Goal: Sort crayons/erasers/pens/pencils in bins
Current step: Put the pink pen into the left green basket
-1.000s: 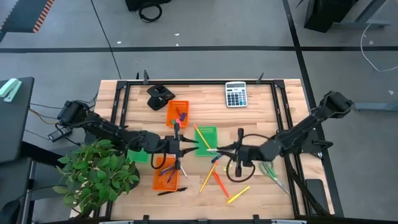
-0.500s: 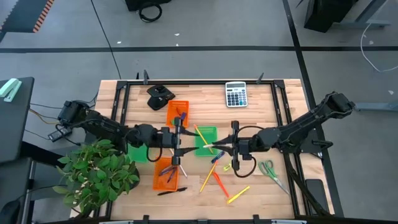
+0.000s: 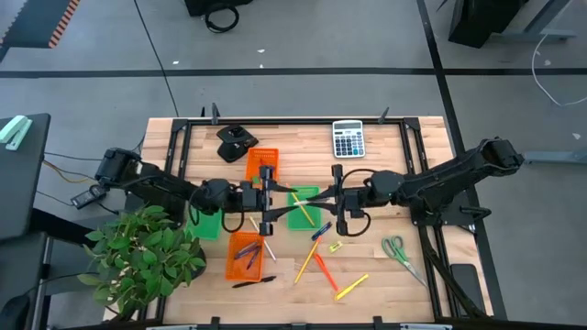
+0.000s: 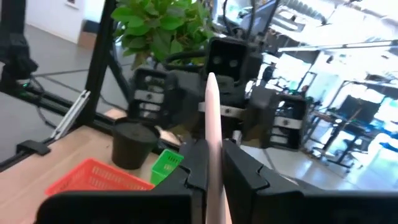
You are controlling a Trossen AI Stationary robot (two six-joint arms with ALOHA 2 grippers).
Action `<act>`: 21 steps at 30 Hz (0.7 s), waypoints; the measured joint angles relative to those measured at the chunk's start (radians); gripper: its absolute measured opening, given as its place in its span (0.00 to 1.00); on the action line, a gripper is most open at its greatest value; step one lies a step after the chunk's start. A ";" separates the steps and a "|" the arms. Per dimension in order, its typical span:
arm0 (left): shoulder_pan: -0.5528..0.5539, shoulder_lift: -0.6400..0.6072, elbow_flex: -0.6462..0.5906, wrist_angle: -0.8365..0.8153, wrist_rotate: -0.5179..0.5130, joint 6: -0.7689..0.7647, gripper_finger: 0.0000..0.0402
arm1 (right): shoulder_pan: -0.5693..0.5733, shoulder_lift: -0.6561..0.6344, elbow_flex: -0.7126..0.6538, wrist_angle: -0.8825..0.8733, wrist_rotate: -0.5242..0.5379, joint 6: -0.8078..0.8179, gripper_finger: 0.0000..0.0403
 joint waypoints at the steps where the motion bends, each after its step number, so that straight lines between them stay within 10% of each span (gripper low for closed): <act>1: 0.007 0.008 0.000 0.014 0.005 -0.010 0.49 | -0.005 0.001 0.000 -0.005 -0.005 0.006 0.10; 21: 0.018 0.174 0.126 0.040 0.024 -0.071 0.39 | -0.012 0.006 0.000 -0.060 -0.008 0.046 0.10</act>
